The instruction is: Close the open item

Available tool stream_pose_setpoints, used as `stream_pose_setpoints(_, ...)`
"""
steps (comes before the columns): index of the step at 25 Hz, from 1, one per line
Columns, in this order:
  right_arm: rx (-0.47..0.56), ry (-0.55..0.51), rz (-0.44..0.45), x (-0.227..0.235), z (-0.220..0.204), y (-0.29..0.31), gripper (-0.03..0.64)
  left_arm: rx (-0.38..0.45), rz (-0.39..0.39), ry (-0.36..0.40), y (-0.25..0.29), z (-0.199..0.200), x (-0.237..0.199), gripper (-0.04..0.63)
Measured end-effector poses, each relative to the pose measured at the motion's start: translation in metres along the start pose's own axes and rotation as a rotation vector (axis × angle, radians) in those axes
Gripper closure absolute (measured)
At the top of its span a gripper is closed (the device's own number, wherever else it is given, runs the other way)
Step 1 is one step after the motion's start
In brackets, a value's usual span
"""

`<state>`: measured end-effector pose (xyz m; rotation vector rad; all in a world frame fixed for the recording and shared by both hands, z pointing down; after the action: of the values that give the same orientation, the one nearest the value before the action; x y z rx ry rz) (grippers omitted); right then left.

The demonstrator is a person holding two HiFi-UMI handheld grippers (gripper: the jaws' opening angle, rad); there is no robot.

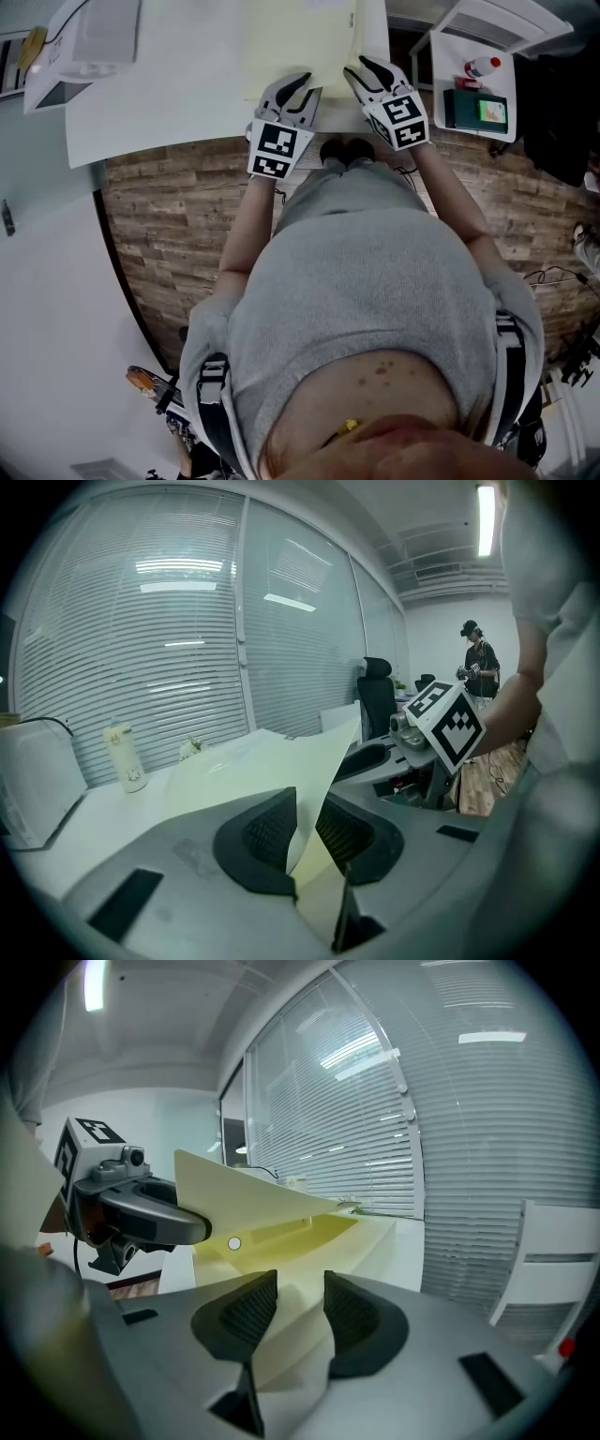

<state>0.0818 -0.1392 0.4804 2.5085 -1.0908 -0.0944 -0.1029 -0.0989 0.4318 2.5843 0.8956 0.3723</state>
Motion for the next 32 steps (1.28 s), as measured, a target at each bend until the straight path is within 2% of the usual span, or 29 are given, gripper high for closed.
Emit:
stream_pose_setpoints(7,-0.004,0.002,-0.005,0.0,0.0,0.0,0.425,-0.039,-0.018,0.019,0.006,-0.002,0.003,0.537)
stream_pose_setpoints(13,-0.006,0.002,-0.009,-0.001,0.0,0.0,0.425,-0.064,-0.051,0.007,0.01,-0.005,0.003,0.531)
stream_pose_setpoints(32,-0.023,0.015,0.006,0.0,0.003,0.001,0.424,-0.122,-0.083,0.014,0.015,-0.01,0.002,0.526)
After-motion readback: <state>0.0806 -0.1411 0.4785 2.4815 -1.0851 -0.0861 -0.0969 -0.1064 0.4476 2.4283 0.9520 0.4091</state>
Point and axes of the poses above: the fingertips, and each gripper's own axes: y forward along the fingers, x to its right, z out of its top, the point moved 10 cm from there along -y, backward along the fingers, and after that the axes turned 3 degrees about z, right-handed, at the moved point
